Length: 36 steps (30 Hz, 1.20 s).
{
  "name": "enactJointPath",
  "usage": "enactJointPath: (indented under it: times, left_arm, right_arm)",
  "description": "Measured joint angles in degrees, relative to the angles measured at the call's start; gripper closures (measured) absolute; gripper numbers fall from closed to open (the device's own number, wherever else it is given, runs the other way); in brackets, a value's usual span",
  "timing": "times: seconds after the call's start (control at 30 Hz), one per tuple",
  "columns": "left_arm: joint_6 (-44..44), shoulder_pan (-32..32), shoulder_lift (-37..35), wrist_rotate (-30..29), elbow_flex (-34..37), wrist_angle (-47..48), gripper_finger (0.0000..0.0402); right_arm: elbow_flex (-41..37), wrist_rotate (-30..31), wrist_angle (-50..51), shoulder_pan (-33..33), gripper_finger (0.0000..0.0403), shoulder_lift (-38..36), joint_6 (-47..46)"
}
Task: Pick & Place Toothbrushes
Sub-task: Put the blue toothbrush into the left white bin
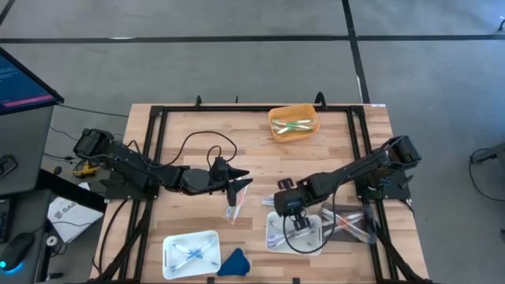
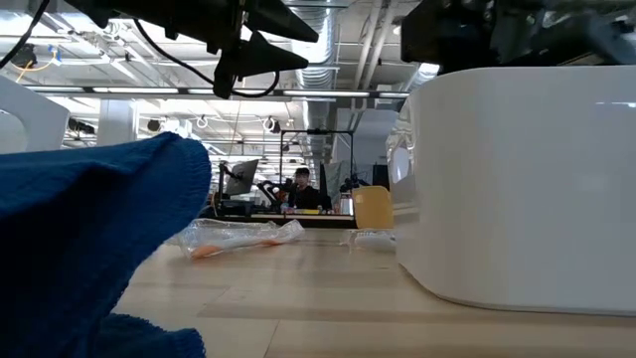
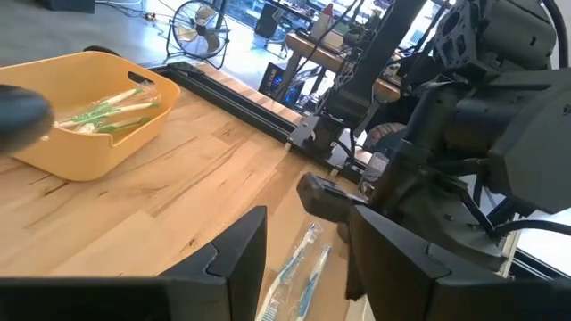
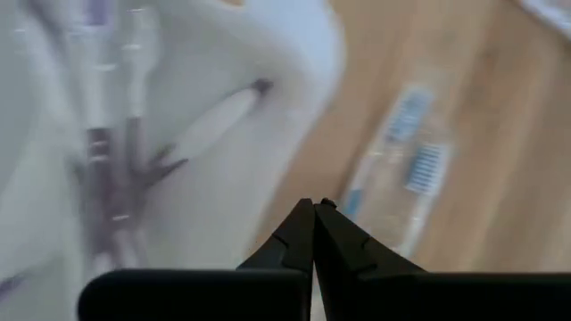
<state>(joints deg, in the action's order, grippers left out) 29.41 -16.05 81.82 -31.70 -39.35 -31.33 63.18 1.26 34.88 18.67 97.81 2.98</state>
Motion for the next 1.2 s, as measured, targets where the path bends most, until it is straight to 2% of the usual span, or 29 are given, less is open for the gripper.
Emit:
enactJointPath:
  times: [0.13,0.37,0.6,0.83,0.97,1.07,1.2]
  left_arm:
    - [0.00,0.00,0.00,0.00,0.00,0.00,0.0245]
    - [0.00,-0.20,0.00,0.00,0.00,-0.02,0.0245]
    - [0.00,-0.20,0.00,0.00,-0.02,0.00,0.0245]
    - [0.00,-0.26,0.00,0.13,-0.02,0.00,0.0245]
    - [0.01,-0.26,0.00,0.14,-0.02,-0.02,0.0245]
    - [0.01,-0.26,0.00,0.15,0.00,-0.03,0.0245]
    - [0.02,-0.26,-0.02,0.15,0.09,-0.09,0.0245]
  right_arm:
    - [0.00,3.56,-0.26,-1.86,0.0403,-0.02,-0.98]
    - [0.00,2.62,-0.44,-3.27,0.0390,0.01,-5.87]
    - [-2.40,1.88,-7.43,-2.94,0.0311,1.07,-4.26]
    - [-2.62,3.29,-7.43,-4.13,0.0209,1.19,-5.85]
    - [-2.75,3.19,-8.51,-4.06,0.0158,4.71,-4.68]
    - [-1.86,3.21,-8.60,-4.12,0.0139,7.33,-4.09]
    - [-1.44,3.07,-6.78,-4.86,0.0135,8.92,-3.97]
